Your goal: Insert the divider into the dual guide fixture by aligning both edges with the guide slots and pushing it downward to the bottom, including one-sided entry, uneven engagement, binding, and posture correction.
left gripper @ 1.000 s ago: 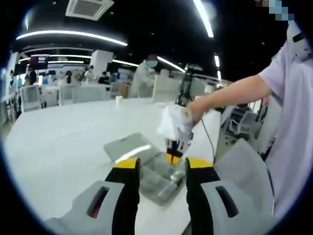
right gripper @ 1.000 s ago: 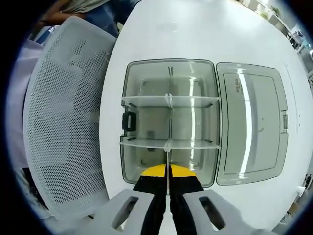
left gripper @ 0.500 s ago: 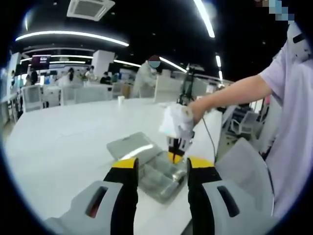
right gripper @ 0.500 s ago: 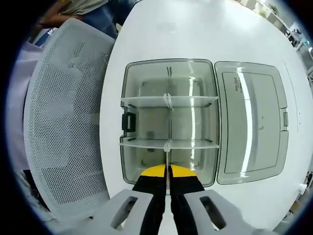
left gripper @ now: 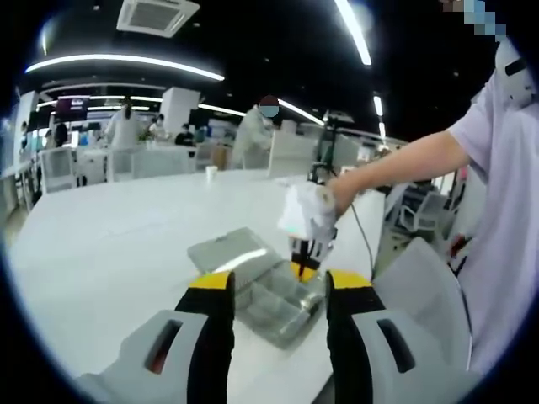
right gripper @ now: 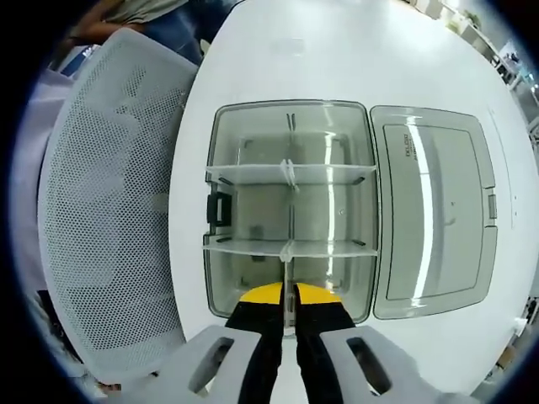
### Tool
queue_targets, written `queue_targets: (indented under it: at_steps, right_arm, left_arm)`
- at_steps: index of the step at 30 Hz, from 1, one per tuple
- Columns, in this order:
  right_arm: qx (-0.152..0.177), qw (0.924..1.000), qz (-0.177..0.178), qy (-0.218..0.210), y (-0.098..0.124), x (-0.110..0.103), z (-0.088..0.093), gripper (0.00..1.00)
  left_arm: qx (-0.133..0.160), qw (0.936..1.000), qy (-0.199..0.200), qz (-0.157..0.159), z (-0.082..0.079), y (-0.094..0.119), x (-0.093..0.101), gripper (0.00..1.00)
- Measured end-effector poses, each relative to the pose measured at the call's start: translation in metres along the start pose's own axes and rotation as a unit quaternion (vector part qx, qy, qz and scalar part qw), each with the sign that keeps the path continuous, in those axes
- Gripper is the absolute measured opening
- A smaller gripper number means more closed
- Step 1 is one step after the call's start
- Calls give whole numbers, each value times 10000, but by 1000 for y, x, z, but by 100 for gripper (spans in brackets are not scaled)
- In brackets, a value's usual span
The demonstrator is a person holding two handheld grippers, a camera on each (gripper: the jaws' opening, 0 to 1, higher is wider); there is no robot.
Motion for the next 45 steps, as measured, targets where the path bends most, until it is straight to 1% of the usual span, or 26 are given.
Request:
queue_targets:
  at_steps: [2, 3, 6, 9, 15, 19, 20, 21, 23, 26, 27, 29, 30, 34, 35, 36, 37, 39, 40, 41, 45]
  right_arm:
    - [-16, 10000, 62, 22, -1, 1, 1, 0]
    - [-13, 10000, 7, 21, -1, 0, 1, 0]
    - [35, 10000, 35, 12, 1, 1, 2, 0]
    - [210, 9997, -17, -102, 6, 2, 1, 1]
    - [379, 9990, -14, -238, 13, 3, 5, 5]
    - [678, 9970, 19, -386, 23, 3, 5, 5]
    - [765, 9960, -35, -470, 25, 2, 5, 5]
    - [893, 9946, 1, -530, 29, 3, 5, 6]
    - [1036, 9924, 27, -665, 34, 4, 8, 7]
    - [1315, 9871, 82, -908, 43, 7, 9, 10]
    - [1437, 9847, 33, -990, 46, 5, 10, 10]
    - [1660, 9797, 129, -1119, 52, 6, 10, 10]
    - [1723, 9781, 110, -1164, 54, 4, 11, 10]
    - [2089, 9674, 242, -1410, 62, 2, 13, 11]
    - [2167, 9642, 354, -1489, 64, 3, 14, 12]
    - [2246, 9616, 394, -1527, 65, 3, 14, 13]
    - [2304, 9590, 372, -1610, 65, 2, 15, 14]
    - [2473, 9524, 399, -1738, 69, 0, 17, 14]
    - [2551, 9491, 468, -1789, 70, 0, 17, 14]
    - [2606, 9468, 498, -1821, 72, 0, 18, 15]
    - [2983, 9302, 522, -2073, 81, -5, 18, 20]
  left_arm:
    - [5, 10000, 2, -4, -1, 0, 0, 41]
    - [10, 10000, 0, -7, -1, 1, 0, 41]
    - [7, 10000, -3, -15, -2, 1, -1, 41]
    - [12, 10000, -6, -10, -2, 0, -1, 41]
    - [28, 10000, -11, 4, -4, -1, -1, 41]
    - [31, 10000, -13, 7, -4, -1, 0, 41]
    - [33, 10000, -13, 9, -4, -2, 0, 41]
    - [27, 10000, -20, 3, -4, -2, 0, 41]
    - [24, 10000, -19, 1, -4, -2, 1, 41]
    - [38, 10000, -25, 2, -4, -2, 1, 41]
    - [36, 10000, -26, 0, -4, -1, 1, 41]
    - [27, 10000, -31, -12, -3, -1, 1, 41]
    - [30, 10000, -23, -8, -3, -1, 1, 41]
    - [27, 10000, -8, -17, -2, -1, 2, 41]
    - [25, 10000, -2, -19, -1, 0, 2, 41]
    - [19, 10000, 6, -22, 0, 0, 2, 41]
    - [17, 10000, 5, -26, 0, 0, 2, 41]
    - [16, 10000, 15, -20, 1, 0, 2, 41]
    - [10, 10000, 16, -24, 1, 1, 2, 41]
    - [-4, 10000, 18, -32, 2, 1, 2, 41]
    - [-15, 10000, 36, -50, 4, 2, 1, 41]
Point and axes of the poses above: the point that each gripper's makers call its tool centre point, and the gripper's own axes: y roughly backward along the fingers, x roughly to its right, z roughly out of its underside, the point moved 2 cm from there along y, roughly backward along the fingers, and after that the axes turned 12 degrees about -x, right-handed, at the moved point
